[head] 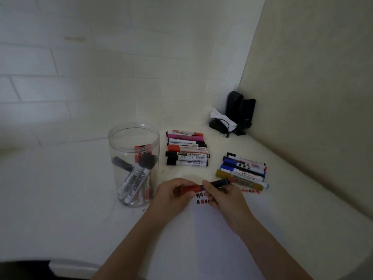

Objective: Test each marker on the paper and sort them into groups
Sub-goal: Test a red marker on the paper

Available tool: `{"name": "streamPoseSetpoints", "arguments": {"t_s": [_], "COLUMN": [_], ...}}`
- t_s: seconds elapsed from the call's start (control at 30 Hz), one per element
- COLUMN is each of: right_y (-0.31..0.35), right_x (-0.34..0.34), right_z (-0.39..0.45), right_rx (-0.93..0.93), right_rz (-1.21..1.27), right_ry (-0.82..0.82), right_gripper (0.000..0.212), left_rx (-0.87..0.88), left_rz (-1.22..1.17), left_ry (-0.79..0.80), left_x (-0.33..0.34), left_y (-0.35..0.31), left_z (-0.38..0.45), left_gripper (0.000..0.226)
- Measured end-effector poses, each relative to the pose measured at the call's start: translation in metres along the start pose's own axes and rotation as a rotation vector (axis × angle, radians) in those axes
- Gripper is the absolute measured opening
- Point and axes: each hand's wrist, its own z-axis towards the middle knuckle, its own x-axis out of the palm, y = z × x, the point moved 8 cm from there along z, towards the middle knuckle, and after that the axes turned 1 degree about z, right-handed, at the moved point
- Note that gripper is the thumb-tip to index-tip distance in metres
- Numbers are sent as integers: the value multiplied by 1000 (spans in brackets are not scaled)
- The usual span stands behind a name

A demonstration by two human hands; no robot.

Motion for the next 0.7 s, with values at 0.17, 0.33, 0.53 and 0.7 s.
{"name": "streamPoseSetpoints", "arguments": {"t_s": [0.17,0.33,0.53,0.7], "right_y": [-2,12,29,42], "right_x": [6,-11,-20,-21], "right_z": [-1,-5,-11,-7], "right_rx": [91,135,-182,-372], "right_rz": [51,145,-732,-948], "right_ry": [39,98,172,86], "right_gripper": [16,18,11,16], "left_rx": [18,-32,4,-20], "left_rz": [-12,-62,14,95], "left_ry": [-30,-46,-66,-47], "left_x": [-3,-4,-4,1], "left_y": [-3,-3,-6,0], "left_z": [1,-1,-1,-2], "left_gripper": [21,21,14,20]}}
